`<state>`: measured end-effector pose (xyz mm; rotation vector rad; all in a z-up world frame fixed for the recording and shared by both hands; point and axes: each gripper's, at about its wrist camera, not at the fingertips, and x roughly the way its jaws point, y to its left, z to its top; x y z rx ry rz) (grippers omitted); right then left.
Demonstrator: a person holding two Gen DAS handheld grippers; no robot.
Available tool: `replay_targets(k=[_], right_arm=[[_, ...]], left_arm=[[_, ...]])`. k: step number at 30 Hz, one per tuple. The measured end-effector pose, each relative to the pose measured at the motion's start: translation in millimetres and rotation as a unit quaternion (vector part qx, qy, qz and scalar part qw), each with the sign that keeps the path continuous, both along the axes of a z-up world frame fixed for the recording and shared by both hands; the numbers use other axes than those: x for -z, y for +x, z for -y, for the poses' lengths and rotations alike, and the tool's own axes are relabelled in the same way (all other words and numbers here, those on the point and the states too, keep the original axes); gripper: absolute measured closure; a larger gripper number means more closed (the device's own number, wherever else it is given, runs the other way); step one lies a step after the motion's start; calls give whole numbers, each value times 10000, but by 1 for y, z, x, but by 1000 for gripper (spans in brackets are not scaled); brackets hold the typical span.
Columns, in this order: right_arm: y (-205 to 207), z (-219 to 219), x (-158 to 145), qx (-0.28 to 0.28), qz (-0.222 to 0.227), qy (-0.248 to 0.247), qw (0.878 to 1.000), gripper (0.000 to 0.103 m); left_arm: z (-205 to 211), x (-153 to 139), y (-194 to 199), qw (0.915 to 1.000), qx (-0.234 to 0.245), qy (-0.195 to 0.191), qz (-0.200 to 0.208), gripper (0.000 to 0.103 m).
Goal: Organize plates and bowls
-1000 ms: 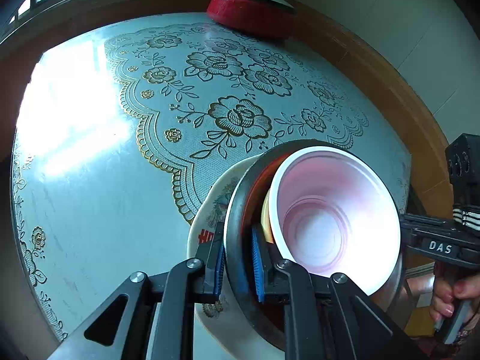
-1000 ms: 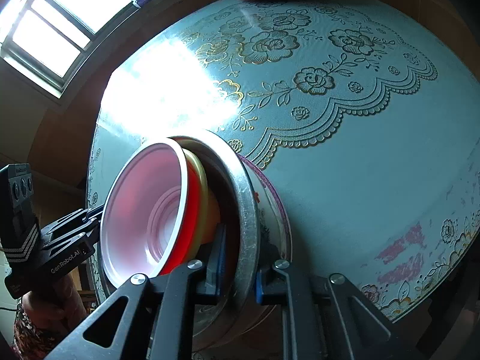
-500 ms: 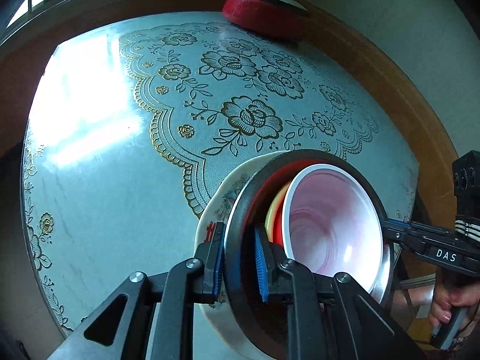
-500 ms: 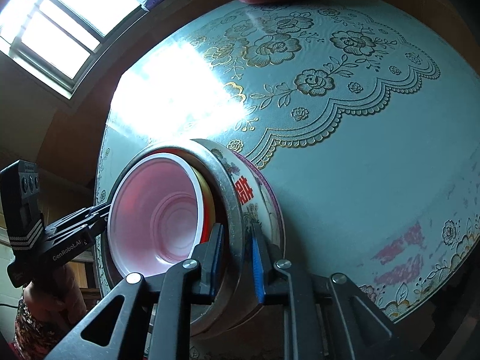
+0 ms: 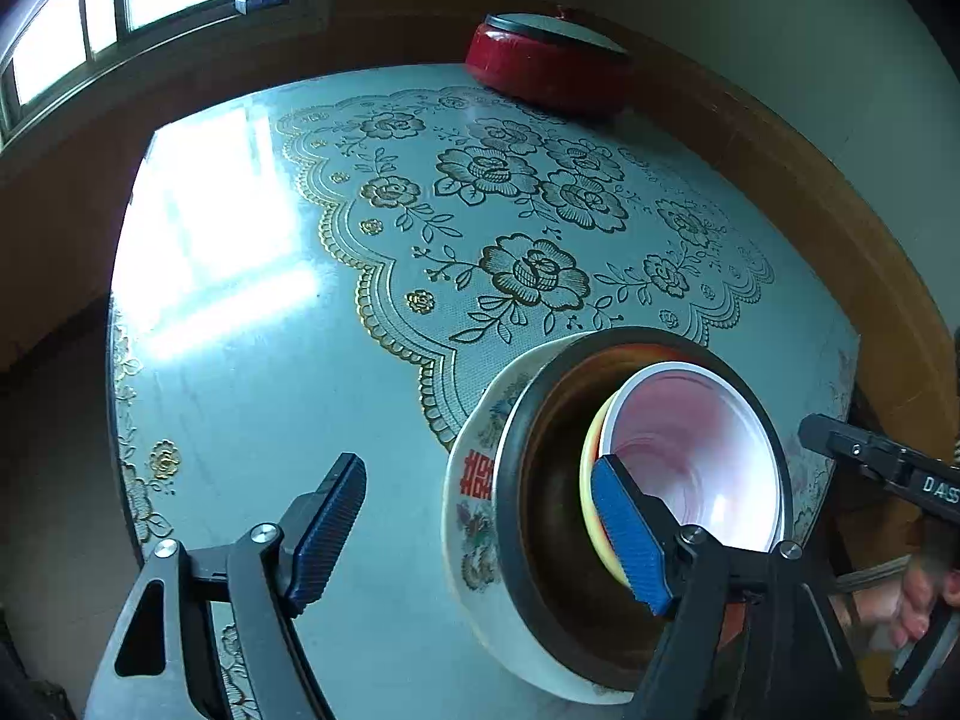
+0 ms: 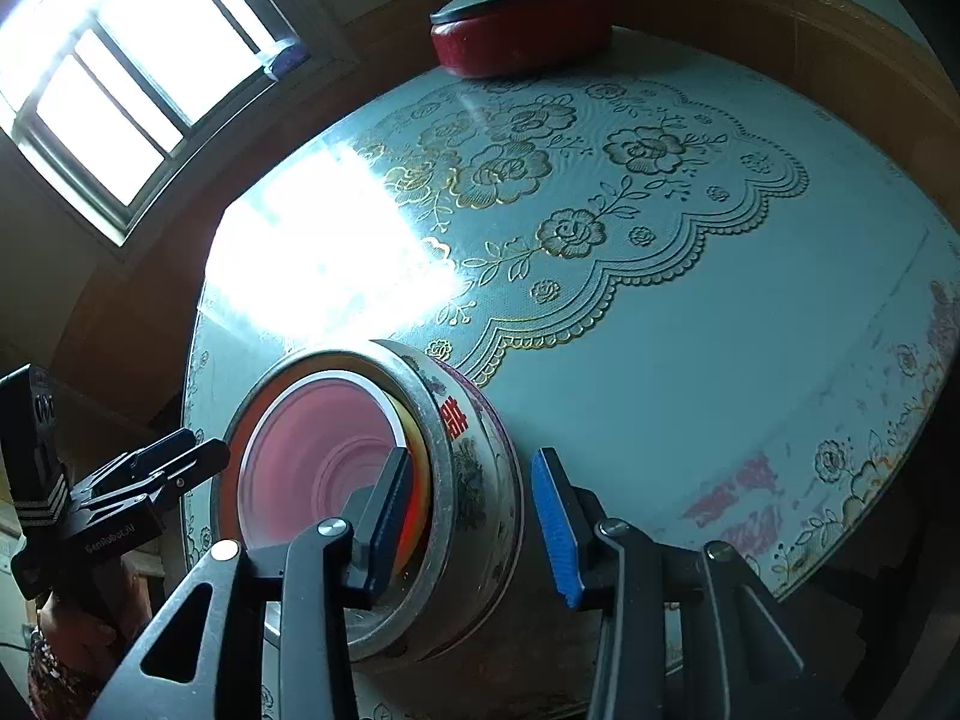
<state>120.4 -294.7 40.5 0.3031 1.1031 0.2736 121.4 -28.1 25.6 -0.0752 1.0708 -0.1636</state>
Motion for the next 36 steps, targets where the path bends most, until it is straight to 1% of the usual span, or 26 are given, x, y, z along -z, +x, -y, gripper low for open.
replay_targets(k=[3,5,6,7,8,9,10,12,13,16,18,22,25,29,31,33,36], right_arm=[[-22,-4,-17,232,275,-28,9993,61],[-39,-12,-26,339,441,-39,9984,59],[-49,-18,-30,373,539,-48,9978,54],[-59,-23,-34,403,615,-66,9973,45],[-68,-29,-37,445,682,-83,9966,39],[-79,-35,-40,484,755,-89,9959,31],[-87,-41,-43,506,815,-94,9953,28],[-104,-53,-47,565,893,-160,9943,25],[-113,-58,-49,607,929,-223,9936,23],[-137,-71,-52,738,1036,-434,9909,21],[-151,-81,-54,805,1117,-613,9886,21],[-172,-93,-53,1003,1208,-867,9838,21],[-182,-100,-51,1128,1203,-936,9819,21],[-191,-112,-47,1196,1187,-1089,9797,21],[-193,-116,-45,1227,1129,-1161,9791,21],[-195,-119,-42,1257,1092,-1126,9796,21],[-199,-122,-39,1345,1036,-1235,9777,21]], left_arm=[[-4,-13,-17,9998,105,27,152,13],[-7,-23,-31,9994,131,84,297,1],[-8,-27,-38,9992,121,125,370,0],[-9,-31,-47,9989,116,148,420,0],[-9,-34,-55,9987,134,160,472,0],[-10,-36,-63,9983,154,180,528,0],[-10,-39,-71,9979,167,207,589,0],[-12,-42,-86,9973,172,230,677,0],[-14,-42,-93,9974,177,214,659,0],[-19,-35,-106,9992,176,201,281,0],[-28,-33,-117,9996,22,111,244,0],[-47,-36,-136,9992,-205,62,345,0],[-58,-39,-144,9986,-298,130,410,0],[-67,-41,-152,9973,-401,313,533,0],[-68,-41,-153,9972,-365,372,532,0],[-67,-44,-157,9968,-278,366,655,0],[-64,-53,-165,9938,-299,479,962,0]])
